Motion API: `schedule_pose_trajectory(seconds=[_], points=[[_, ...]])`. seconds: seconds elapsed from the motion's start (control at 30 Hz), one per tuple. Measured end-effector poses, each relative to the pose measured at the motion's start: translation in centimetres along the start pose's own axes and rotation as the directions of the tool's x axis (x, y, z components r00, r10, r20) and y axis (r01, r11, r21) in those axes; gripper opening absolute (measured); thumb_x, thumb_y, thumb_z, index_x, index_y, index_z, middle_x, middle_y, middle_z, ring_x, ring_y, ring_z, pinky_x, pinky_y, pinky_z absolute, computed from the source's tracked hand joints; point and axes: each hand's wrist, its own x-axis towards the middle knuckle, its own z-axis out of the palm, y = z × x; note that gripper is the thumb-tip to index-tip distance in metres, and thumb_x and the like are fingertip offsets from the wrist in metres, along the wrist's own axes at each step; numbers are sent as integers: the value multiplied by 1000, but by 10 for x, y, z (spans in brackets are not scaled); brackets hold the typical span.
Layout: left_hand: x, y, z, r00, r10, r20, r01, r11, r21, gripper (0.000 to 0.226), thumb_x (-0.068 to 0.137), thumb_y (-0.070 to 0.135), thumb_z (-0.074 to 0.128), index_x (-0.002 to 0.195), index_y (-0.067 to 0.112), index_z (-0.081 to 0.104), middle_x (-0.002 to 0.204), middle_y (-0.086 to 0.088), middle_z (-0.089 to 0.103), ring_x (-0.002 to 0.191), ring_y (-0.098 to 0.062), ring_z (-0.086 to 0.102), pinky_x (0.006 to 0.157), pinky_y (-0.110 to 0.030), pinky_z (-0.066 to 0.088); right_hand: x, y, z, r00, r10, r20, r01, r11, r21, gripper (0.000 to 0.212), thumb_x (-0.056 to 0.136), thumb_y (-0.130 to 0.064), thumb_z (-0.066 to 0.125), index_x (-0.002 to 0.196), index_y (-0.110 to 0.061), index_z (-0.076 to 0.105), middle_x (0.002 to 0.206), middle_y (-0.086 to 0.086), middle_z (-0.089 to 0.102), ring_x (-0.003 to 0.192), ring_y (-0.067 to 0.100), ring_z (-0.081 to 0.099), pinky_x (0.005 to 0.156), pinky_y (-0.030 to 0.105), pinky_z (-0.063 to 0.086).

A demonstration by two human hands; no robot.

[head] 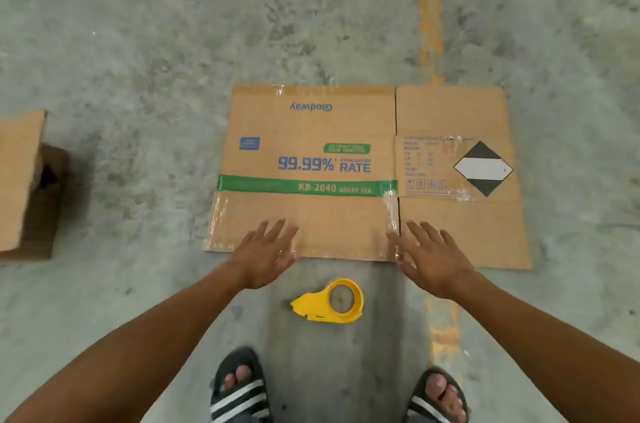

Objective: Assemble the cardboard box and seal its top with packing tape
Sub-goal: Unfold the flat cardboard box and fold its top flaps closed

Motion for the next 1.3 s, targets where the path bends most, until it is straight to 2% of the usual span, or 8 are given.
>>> schedule_pose_trajectory(seconds=[0.33, 0.47, 0.7, 0.83, 0.93, 1.07, 1.17, 1.3], points=[[70, -56, 48, 953, 302, -32, -247, 831, 498, 80, 91, 64, 35, 148, 47, -18, 160, 1, -26, 146, -38, -19, 118, -54, 8, 62, 24, 56, 989, -112, 99, 146, 863, -483, 123, 70, -65, 70, 144, -50, -26, 158, 9, -34, 145, 48, -16, 105, 73, 9], [84, -58, 34, 933, 360, -16, -283, 761, 583, 87, 88, 66, 41, 145, 49, -23, 162, -1, -21, 148, -39, -11, 117, -53, 15, 71, 36, 47, 972, -204, 117, 235, 848, -475, 112, 82, -50, 69, 144, -52, -24, 160, 11, -28, 144, 51, -4, 102, 59, 37], [73, -48, 24, 938, 347, 8, -292, 777, 558, 87, 95, 42, 36, 132, 47, -43, 164, -5, -11, 148, -43, 2, 115, -53, 21, 60, 30, 41, 971, -232, 51, 226, 839, -495, 90, 98, -8, 36, 143, -43, -32, 161, 18, -19, 142, 55, 8, 104, 60, 35], [68, -70, -14, 881, 442, -166, -335, 833, 440, 66, 90, 46, 19, 153, 38, 2, 162, -5, 20, 145, -34, 28, 114, -45, 31, 64, 37, 5, 972, -232, -27, 212, 925, -315, 97, 98, -9, 39, 123, -59, -41, 165, 6, -8, 146, 37, 15, 114, 46, 28], [60, -86, -44, 774, 299, -557, -180, 949, 260, 62, 92, 56, 20, 148, 33, 33, 153, -2, 40, 142, -23, 36, 116, -47, 28, 66, 35, -36, 965, -221, -143, 191, 962, -196, 85, 98, -14, 42, 146, -51, -18, 164, -1, 10, 146, 28, 23, 116, 37, 27], [55, -90, -67, 555, -187, -811, 137, 982, -132, 77, 89, 72, 29, 154, 39, 6, 163, 2, -6, 150, -30, -8, 116, -52, -4, 69, 31, -85, 947, -191, -257, 150, 974, -170, 73, 97, -17, 42, 153, -43, 3, 161, -4, 26, 138, 23, 40, 105, 30, 36], [54, -73, -85, 485, -578, -656, -1, 750, -662, 103, 83, 70, 52, 153, 35, -15, 160, -8, -26, 147, -37, -16, 117, -51, 1, 65, 23, -114, 945, -170, -280, 145, 984, -107, 72, 95, -13, 41, 148, -49, 9, 129, -1, 53, 103, 22, 54, 80, 26, 35], [57, -56, -116, 692, -625, -362, -330, 173, -928, 120, 74, 69, 65, 143, 46, -30, 162, 1, 12, 139, -33, 37, 106, -48, 41, 54, 12, -138, 920, -193, -340, 193, 981, -36, 83, 92, -12, 41, 146, -58, -1, 139, 0, 55, 109, 22, 60, 93, 32, 45]])
